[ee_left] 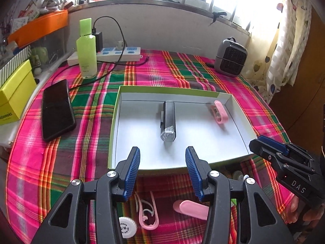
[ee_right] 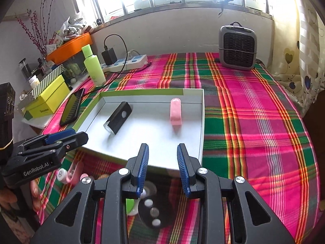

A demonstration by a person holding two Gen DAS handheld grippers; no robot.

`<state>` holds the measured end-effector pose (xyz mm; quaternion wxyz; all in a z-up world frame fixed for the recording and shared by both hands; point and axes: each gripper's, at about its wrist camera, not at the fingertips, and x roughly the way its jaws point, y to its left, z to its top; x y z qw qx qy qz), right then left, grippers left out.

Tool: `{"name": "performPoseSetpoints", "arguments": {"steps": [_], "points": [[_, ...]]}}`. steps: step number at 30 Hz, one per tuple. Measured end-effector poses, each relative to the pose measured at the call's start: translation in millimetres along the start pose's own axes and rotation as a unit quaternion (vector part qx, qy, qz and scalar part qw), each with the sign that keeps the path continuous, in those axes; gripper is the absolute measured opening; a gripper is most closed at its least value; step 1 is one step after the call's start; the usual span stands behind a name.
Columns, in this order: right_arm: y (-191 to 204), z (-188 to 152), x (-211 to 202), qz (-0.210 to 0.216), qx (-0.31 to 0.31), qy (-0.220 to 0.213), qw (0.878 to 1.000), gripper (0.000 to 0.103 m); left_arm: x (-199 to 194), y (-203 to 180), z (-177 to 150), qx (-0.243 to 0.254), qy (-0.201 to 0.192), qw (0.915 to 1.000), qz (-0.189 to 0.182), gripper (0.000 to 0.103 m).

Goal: Organize objects
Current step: 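Grasp the white round jar with the left tool while the right tool grasps the black dotted oval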

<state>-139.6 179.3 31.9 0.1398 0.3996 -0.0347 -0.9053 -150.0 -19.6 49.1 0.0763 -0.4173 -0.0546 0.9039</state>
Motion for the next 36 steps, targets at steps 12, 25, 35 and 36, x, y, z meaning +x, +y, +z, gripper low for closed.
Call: {"name": "performPoseSetpoints", "arguments": {"steps": [12, 25, 35, 36], "points": [[1, -32, -19, 0.015, -0.009, 0.001, 1.000, 0.030, -29, 18, -34, 0.004, -0.008, 0.9999, 0.012, 0.046], [1, -53, -25, 0.024, -0.011, 0.009, 1.000, 0.046, -38, 32, -65, -0.020, 0.002, 0.9998, 0.003, 0.049], [1, -62, -18, 0.026, -0.015, 0.023, 0.999, 0.052, -31, 42, -74, -0.031, 0.014, 0.9994, 0.004, 0.049], [2, -62, -17, 0.022, -0.020, 0.024, 0.999, 0.052, -30, 42, -74, -0.030, 0.015, 0.9994, 0.007, 0.049]]}}
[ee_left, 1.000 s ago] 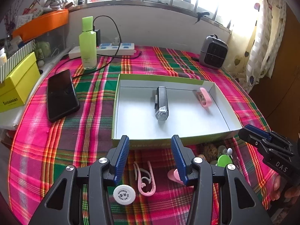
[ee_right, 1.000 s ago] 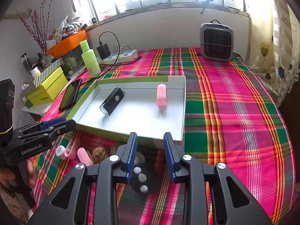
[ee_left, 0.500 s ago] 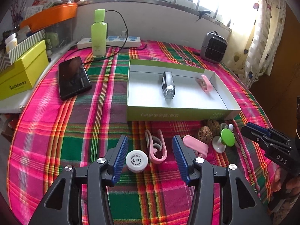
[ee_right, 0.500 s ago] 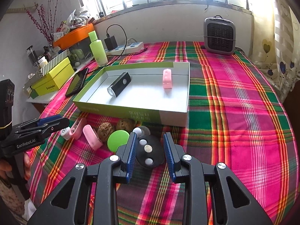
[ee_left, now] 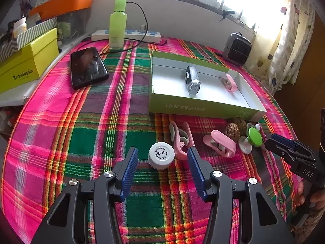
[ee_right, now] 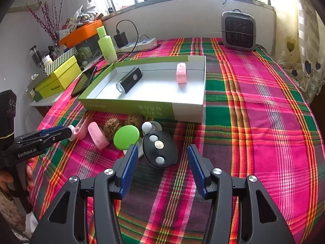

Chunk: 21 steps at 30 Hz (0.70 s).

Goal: Organize objects
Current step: 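Grasp the white round jar with the left tool while the right tool grasps the black dotted oval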

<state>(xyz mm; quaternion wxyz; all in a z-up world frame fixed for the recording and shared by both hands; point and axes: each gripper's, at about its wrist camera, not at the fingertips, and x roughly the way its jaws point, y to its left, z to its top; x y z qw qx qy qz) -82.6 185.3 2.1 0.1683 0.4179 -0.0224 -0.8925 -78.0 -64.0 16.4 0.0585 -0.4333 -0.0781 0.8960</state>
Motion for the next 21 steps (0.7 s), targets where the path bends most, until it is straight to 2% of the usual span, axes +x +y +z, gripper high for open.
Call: {"name": "performPoseSetpoints", "arguments": {"steps": [4, 21], "points": [[2, -2, 5, -0.018, -0.013, 0.007, 1.000, 0.052, 6, 3, -1, 0.006, 0.004, 0.9996, 0.026, 0.050], [9, 3, 23, -0.047, -0.041, 0.028, 0.998, 0.052, 15, 10, 5, 0.009, 0.000, 0.9995, 0.032, 0.050]]}}
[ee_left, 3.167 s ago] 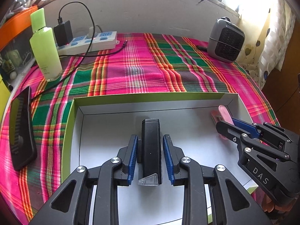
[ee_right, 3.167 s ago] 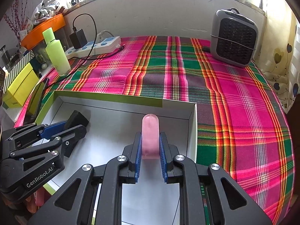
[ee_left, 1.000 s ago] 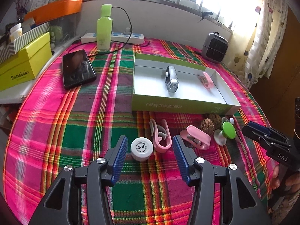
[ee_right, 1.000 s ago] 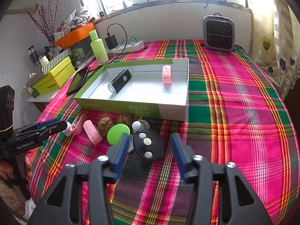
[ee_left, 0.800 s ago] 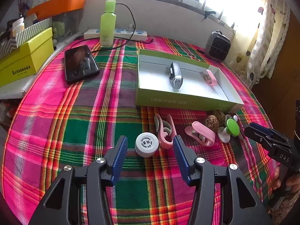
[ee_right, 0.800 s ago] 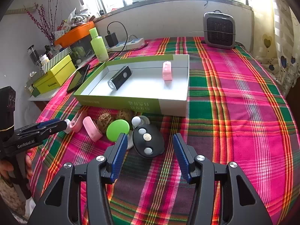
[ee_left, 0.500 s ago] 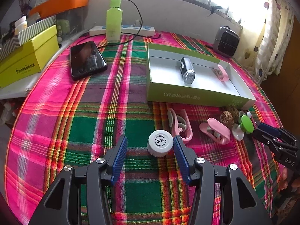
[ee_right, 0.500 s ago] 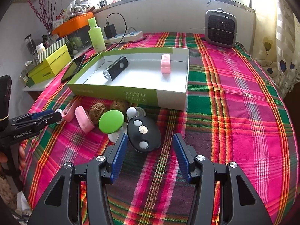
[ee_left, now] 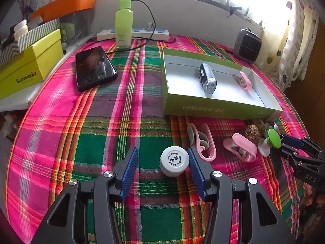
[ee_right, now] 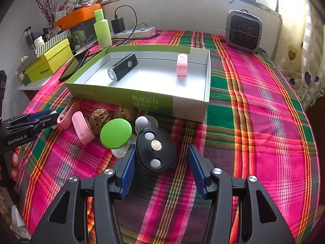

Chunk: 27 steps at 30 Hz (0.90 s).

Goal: Organize objects
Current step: 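Grasp the white round jar with the left tool while the right tool grasps the black dotted oval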

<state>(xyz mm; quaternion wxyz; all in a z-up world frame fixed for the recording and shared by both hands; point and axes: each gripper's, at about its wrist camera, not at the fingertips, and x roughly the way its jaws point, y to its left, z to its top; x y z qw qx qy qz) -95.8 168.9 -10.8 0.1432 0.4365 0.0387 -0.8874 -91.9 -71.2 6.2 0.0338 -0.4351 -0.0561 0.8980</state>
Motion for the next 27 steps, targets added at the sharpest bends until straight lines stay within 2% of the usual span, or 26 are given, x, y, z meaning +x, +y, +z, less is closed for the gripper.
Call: {"name": "performPoseSetpoints", "arguments": {"steps": [7, 12, 18, 27], "points": [[0.2, 1.9, 1.5, -0.008, 0.000, -0.002, 1.000, 0.052, 0.5, -0.5, 0.7, 0.007, -0.008, 0.9999, 0.008, 0.047], [-0.6, 1.2, 0.4, -0.007, 0.005, -0.004, 1.000, 0.051, 0.7, 2.9, 1.1, 0.002, -0.009, 0.9999, 0.014, 0.035], [-3.0, 1.3, -0.2, -0.010, 0.013, -0.006, 1.000, 0.041, 0.6, 4.1, 1.2, 0.000, -0.009, 0.9998, 0.017, 0.027], [-3.7, 0.6, -2.0, -0.007, 0.018, -0.008, 1.000, 0.040, -0.8, 6.3, 1.1, -0.008, -0.009, 0.9998, 0.016, 0.026]]}}
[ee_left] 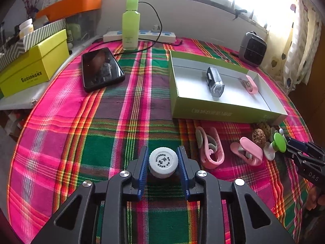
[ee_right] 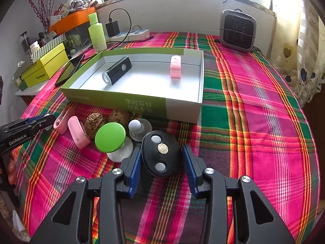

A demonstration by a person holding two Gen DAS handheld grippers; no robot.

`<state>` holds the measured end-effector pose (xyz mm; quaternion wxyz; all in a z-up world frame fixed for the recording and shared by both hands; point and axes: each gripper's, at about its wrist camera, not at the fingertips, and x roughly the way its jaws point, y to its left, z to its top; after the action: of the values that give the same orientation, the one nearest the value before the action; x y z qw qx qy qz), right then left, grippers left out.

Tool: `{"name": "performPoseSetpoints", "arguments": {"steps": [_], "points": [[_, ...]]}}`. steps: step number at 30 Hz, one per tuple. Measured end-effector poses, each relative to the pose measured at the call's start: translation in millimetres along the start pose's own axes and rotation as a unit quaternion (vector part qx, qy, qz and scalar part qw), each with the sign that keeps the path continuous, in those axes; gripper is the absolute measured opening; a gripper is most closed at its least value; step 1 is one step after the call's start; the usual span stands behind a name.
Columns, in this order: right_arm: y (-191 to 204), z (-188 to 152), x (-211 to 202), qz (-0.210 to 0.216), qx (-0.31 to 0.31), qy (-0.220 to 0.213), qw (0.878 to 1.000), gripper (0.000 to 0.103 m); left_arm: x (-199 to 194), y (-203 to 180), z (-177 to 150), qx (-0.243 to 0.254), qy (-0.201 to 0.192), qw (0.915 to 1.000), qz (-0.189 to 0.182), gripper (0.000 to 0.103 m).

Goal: Organize objects
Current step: 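Grasp the white round jar with the left tool while the right tool grasps the black dotted oval, then lower both held items into the green box and open both tools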

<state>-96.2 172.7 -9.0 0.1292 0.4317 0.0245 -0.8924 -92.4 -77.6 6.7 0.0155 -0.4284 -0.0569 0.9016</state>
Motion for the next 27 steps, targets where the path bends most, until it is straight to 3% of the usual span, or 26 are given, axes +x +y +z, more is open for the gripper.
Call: {"name": "performPoseSetpoints", "arguments": {"steps": [27], "points": [[-2, 9, -17, 0.017, 0.007, -0.025, 1.000, 0.040, -16, -10, 9, 0.012, -0.021, 0.9995, -0.020, 0.026]]}}
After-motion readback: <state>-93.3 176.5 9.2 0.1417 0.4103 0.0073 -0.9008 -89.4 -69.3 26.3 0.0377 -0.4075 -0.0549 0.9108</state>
